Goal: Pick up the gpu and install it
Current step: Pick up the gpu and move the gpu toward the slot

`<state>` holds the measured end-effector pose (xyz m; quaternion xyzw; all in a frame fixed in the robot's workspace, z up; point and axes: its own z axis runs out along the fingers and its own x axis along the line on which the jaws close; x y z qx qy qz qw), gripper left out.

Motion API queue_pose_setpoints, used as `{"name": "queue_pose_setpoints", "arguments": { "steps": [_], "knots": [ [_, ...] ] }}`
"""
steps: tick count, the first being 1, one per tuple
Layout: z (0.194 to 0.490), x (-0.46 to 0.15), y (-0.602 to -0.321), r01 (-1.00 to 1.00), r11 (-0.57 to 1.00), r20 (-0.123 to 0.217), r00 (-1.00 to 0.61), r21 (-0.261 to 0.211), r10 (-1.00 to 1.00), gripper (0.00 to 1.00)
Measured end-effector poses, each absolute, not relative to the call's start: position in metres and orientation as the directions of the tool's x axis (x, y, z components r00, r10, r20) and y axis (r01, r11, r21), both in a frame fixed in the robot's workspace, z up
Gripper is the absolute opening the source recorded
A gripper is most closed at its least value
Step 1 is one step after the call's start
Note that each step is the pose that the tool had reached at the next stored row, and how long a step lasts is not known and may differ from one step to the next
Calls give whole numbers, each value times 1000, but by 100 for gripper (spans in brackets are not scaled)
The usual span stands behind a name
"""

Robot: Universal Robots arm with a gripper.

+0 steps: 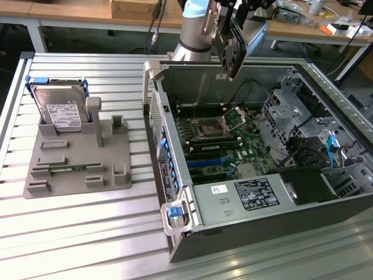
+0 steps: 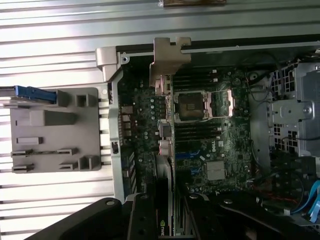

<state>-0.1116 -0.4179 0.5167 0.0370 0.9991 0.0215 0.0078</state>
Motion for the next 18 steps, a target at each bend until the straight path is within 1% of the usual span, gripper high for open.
{"name": "queue_pose_setpoints", "arguments": {
  "steps": [18],
  "knots": [
    [495, -79, -419, 74, 996, -14, -997, 43, 74, 27]
  ]
}}
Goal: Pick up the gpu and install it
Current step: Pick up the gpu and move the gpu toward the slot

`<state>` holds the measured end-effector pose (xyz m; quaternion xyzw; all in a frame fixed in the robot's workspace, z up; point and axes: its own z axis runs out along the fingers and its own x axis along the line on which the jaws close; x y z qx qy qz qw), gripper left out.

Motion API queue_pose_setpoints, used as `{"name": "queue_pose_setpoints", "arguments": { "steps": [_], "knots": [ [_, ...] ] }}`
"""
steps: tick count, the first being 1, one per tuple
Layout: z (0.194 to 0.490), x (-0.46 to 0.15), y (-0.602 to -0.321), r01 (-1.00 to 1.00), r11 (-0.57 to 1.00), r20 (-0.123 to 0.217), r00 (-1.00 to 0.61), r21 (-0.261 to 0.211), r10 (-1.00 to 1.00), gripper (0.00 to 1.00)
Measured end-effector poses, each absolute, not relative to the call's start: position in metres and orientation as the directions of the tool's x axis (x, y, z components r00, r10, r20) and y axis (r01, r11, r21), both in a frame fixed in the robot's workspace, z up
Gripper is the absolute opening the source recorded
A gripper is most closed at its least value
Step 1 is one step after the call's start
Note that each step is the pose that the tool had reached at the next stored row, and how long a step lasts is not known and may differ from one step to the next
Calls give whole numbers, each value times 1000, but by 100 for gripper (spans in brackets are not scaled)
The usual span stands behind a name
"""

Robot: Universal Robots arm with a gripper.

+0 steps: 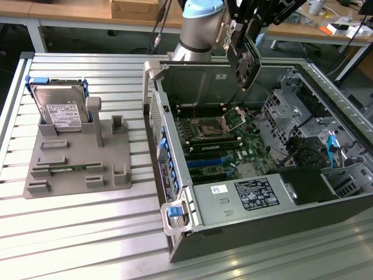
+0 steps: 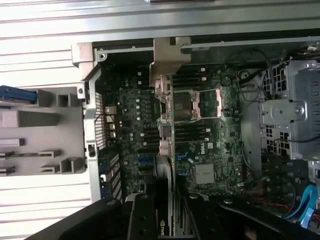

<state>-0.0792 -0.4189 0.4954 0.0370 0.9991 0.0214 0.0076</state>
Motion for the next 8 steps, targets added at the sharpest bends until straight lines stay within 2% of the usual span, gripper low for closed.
{"name": "queue_pose_setpoints", "arguments": {
  "steps": [8],
  "knots": [
    [487, -61, -419, 74, 996, -13, -997, 43, 74, 27]
  ]
}}
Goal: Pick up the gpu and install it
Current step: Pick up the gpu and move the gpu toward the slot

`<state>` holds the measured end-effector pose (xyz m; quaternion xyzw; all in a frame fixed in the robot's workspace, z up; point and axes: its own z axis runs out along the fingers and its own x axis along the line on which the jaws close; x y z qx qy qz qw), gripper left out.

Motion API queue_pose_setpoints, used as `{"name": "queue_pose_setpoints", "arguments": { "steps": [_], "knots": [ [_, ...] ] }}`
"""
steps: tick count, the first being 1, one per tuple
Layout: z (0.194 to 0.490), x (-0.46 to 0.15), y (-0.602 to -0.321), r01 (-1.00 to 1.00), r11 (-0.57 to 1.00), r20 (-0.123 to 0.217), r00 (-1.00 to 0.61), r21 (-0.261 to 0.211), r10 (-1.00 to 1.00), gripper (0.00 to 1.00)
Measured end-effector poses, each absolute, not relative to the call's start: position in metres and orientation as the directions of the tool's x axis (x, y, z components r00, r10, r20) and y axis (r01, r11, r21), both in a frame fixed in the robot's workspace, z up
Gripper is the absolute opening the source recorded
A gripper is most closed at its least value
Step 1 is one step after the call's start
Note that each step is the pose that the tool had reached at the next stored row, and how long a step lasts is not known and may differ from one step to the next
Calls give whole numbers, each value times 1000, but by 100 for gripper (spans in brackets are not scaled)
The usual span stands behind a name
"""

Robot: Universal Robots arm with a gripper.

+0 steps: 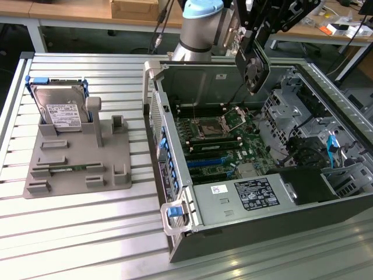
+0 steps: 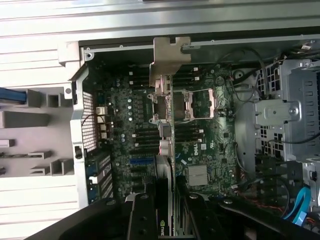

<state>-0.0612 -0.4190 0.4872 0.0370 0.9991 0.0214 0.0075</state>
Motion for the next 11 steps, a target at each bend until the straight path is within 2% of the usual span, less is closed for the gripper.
{"name": "queue_pose_setpoints", "arguments": {
  "steps": [11],
  "knots": [
    [476, -37, -419, 74, 996, -13, -997, 43, 74, 27]
  ]
}}
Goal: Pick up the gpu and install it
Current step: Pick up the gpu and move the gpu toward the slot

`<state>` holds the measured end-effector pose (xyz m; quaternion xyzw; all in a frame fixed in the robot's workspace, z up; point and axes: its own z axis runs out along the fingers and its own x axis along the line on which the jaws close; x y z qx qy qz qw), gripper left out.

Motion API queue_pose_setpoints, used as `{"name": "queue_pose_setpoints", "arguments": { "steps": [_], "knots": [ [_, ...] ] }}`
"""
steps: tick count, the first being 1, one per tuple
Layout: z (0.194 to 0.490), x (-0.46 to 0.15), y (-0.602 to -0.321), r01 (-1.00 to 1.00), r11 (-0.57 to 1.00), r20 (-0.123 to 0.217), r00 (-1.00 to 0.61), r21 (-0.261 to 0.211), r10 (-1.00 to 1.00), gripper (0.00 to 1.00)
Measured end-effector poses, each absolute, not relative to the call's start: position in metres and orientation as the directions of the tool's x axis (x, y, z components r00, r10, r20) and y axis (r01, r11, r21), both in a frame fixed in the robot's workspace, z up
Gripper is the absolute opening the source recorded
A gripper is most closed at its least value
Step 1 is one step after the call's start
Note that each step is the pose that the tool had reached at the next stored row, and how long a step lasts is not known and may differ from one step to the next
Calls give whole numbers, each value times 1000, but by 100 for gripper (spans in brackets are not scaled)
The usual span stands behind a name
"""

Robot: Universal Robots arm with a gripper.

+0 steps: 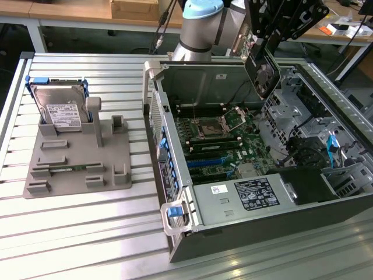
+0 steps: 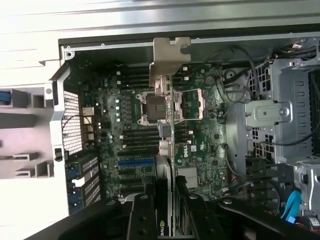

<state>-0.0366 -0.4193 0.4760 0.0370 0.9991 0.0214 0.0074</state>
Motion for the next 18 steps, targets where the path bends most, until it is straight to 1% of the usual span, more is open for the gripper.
{"name": "queue_pose_setpoints", "arguments": {
  "steps": [18],
  "knots": [
    [455, 10, -420, 74, 996, -12, -997, 43, 74, 27]
  ]
}}
